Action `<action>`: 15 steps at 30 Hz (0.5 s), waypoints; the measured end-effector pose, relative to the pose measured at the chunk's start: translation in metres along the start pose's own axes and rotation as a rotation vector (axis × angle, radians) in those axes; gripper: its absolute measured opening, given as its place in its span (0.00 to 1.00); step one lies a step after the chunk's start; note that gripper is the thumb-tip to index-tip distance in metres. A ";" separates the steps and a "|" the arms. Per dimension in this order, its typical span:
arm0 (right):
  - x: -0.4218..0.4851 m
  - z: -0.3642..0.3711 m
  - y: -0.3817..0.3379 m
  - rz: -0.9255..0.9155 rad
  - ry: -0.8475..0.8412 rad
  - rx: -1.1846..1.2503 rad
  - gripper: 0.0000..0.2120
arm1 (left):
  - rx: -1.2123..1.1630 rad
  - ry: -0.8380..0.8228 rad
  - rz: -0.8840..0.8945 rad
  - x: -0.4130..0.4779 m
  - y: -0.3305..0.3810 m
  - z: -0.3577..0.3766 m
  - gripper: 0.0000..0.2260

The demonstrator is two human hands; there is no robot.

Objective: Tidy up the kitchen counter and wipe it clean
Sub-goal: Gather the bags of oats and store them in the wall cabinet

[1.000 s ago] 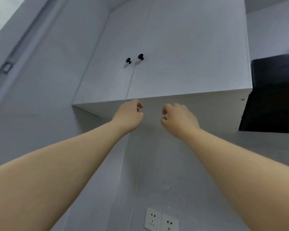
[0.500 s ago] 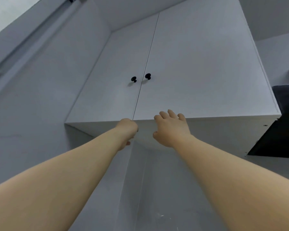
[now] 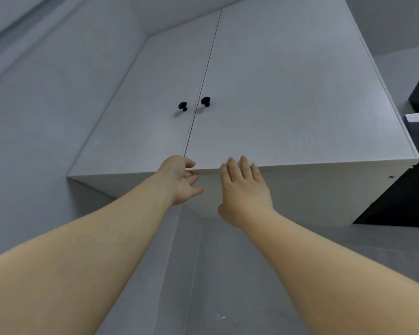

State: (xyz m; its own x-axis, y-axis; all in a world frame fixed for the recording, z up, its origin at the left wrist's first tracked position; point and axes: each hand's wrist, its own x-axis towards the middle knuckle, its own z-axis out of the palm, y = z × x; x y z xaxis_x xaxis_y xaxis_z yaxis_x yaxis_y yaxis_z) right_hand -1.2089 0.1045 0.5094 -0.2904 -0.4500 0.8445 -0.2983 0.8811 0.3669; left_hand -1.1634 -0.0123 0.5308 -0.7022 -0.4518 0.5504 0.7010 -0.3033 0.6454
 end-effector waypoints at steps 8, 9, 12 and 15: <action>-0.005 0.000 0.017 -0.083 0.008 0.031 0.33 | -0.317 0.064 -0.049 -0.006 0.009 0.024 0.31; -0.006 0.001 0.019 -0.088 0.012 0.030 0.33 | -0.284 0.050 -0.063 -0.005 0.009 0.026 0.33; -0.006 0.002 0.020 -0.095 0.029 0.023 0.32 | -0.294 -0.049 -0.085 -0.007 0.010 0.028 0.30; -0.007 0.003 0.019 -0.093 0.030 0.035 0.32 | -0.340 -0.001 -0.059 0.000 0.012 0.026 0.24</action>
State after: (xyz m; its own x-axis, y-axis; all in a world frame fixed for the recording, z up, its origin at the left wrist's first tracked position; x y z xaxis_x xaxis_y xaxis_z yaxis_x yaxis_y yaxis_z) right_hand -1.2148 0.1234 0.5097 -0.2326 -0.5248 0.8188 -0.3547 0.8297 0.4310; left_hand -1.1585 0.0061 0.5519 -0.7429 -0.4243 0.5177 0.6603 -0.5912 0.4631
